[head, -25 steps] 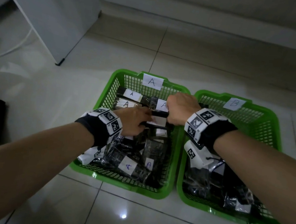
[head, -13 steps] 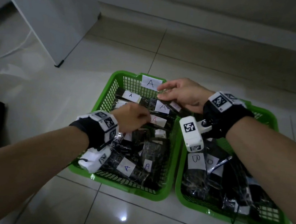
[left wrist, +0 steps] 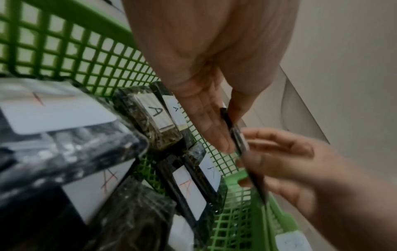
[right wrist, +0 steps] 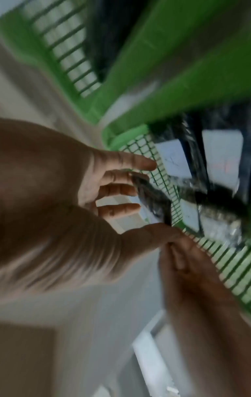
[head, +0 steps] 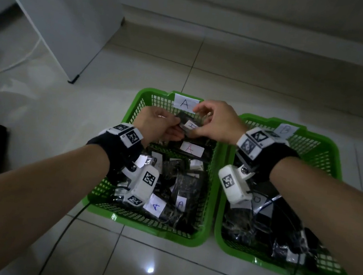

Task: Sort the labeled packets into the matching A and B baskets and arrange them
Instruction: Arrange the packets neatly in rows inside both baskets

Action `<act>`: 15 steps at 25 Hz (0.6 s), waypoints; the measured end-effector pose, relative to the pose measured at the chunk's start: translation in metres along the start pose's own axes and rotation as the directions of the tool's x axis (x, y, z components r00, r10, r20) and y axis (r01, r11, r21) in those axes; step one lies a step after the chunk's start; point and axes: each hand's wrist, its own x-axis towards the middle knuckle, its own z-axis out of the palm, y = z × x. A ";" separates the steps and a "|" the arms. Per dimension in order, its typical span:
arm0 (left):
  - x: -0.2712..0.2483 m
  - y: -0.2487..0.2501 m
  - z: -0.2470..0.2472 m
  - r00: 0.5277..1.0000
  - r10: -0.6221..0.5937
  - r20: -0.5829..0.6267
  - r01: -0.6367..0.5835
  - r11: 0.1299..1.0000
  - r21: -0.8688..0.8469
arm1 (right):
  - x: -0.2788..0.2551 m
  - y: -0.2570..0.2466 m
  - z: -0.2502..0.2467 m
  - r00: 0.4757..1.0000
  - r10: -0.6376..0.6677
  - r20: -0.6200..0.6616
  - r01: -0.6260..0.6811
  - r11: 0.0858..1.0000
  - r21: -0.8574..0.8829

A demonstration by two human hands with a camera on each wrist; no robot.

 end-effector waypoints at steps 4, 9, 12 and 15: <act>0.000 -0.003 -0.006 0.992 -0.107 0.069 0.091 0.975 0.203 | -0.011 -0.005 0.010 0.984 -0.147 0.102 0.176 0.901 -0.396; 0.017 -0.011 -0.030 0.912 0.346 0.220 -0.311 0.235 0.921 | -0.017 -0.019 0.024 0.975 -0.093 0.201 0.201 0.753 -0.627; 0.018 -0.016 -0.037 0.944 0.170 0.284 -0.307 0.131 0.943 | -0.020 -0.023 0.035 0.963 -0.049 0.265 0.219 0.715 -0.664; 0.017 -0.019 -0.039 0.940 0.118 0.319 -0.334 0.151 0.930 | -0.015 -0.020 0.042 0.964 -0.069 0.256 0.236 0.664 -0.710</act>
